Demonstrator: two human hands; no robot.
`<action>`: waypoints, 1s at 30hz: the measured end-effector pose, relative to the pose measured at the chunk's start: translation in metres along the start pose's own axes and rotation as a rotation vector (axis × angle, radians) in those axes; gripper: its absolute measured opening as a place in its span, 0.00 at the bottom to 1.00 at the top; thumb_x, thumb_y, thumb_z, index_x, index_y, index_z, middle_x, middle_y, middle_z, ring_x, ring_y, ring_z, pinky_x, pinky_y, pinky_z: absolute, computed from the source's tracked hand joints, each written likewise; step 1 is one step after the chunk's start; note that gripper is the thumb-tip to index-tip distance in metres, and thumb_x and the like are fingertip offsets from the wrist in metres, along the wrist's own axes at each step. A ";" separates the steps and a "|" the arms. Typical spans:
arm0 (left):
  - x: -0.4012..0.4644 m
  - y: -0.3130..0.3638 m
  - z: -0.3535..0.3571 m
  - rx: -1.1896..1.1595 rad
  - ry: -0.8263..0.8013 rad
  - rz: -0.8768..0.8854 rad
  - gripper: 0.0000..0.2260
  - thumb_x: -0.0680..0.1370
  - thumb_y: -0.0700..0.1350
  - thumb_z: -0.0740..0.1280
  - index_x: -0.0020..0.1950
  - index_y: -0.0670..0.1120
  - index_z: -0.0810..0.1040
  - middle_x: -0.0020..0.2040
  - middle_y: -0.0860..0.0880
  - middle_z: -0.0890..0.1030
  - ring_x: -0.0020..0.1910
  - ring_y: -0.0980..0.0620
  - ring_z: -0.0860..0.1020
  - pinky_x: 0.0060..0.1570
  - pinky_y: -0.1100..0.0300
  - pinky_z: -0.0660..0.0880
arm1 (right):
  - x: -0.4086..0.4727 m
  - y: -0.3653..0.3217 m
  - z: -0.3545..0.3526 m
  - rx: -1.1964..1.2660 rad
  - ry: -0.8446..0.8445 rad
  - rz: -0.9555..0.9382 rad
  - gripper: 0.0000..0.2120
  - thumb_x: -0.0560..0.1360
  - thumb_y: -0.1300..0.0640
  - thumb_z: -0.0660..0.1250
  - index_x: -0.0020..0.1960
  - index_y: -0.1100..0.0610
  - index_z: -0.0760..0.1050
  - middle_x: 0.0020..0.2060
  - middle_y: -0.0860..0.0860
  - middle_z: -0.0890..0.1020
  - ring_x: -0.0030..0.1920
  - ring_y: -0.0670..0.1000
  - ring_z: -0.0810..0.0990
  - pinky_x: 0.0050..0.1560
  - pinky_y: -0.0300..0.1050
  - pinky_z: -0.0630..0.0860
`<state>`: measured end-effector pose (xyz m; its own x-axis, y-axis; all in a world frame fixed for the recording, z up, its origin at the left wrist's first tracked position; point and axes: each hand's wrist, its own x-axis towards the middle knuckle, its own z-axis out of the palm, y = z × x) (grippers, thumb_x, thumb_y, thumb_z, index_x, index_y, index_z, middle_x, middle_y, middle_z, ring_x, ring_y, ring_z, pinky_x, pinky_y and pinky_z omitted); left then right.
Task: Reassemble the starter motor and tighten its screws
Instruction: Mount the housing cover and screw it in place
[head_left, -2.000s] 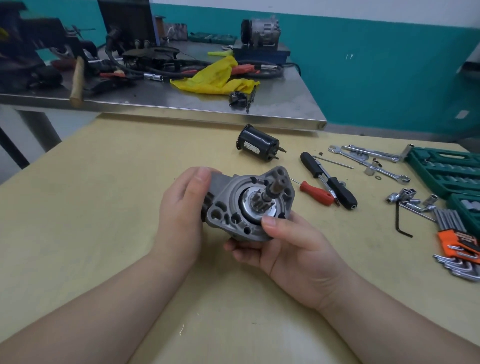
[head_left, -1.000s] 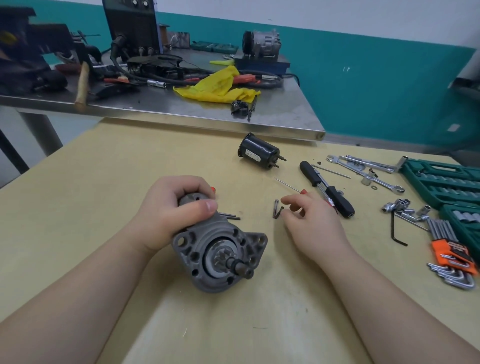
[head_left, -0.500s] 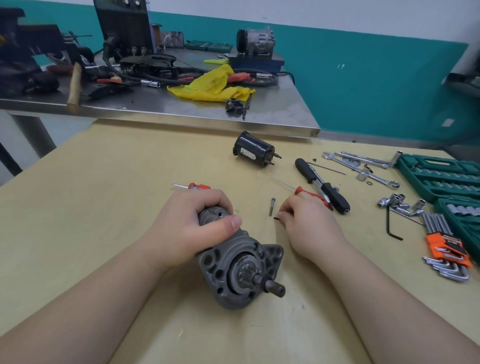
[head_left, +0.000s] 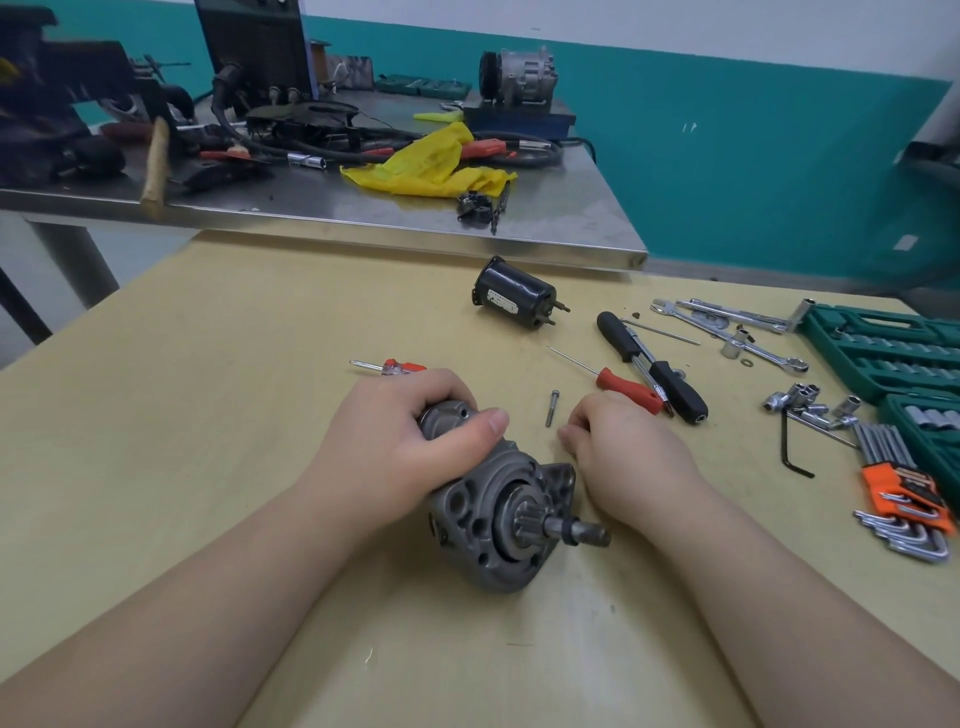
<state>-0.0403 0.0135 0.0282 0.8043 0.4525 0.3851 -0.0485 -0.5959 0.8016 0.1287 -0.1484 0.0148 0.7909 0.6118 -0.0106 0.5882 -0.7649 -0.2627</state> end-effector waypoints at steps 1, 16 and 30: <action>0.000 0.000 0.000 0.001 0.010 -0.014 0.17 0.72 0.65 0.69 0.39 0.52 0.83 0.35 0.50 0.82 0.40 0.49 0.80 0.44 0.43 0.78 | -0.001 -0.001 -0.001 0.028 0.016 0.007 0.10 0.87 0.46 0.60 0.53 0.49 0.76 0.49 0.48 0.80 0.46 0.53 0.79 0.47 0.52 0.78; 0.000 0.005 0.003 0.026 0.025 -0.009 0.16 0.71 0.68 0.70 0.41 0.55 0.83 0.36 0.53 0.83 0.40 0.50 0.81 0.41 0.48 0.79 | -0.050 -0.033 -0.033 1.134 0.103 -0.421 0.16 0.83 0.68 0.67 0.60 0.50 0.86 0.46 0.47 0.86 0.46 0.43 0.83 0.51 0.37 0.79; -0.001 0.008 0.003 0.028 0.005 0.000 0.18 0.70 0.65 0.71 0.40 0.51 0.85 0.33 0.50 0.81 0.35 0.49 0.80 0.37 0.46 0.77 | -0.058 -0.047 -0.032 1.394 0.058 -0.303 0.08 0.65 0.55 0.78 0.45 0.51 0.90 0.41 0.53 0.90 0.44 0.48 0.89 0.47 0.37 0.83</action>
<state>-0.0396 0.0062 0.0330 0.8013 0.4560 0.3874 -0.0320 -0.6138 0.7888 0.0605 -0.1543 0.0583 0.6927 0.6780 0.2458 0.1152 0.2324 -0.9658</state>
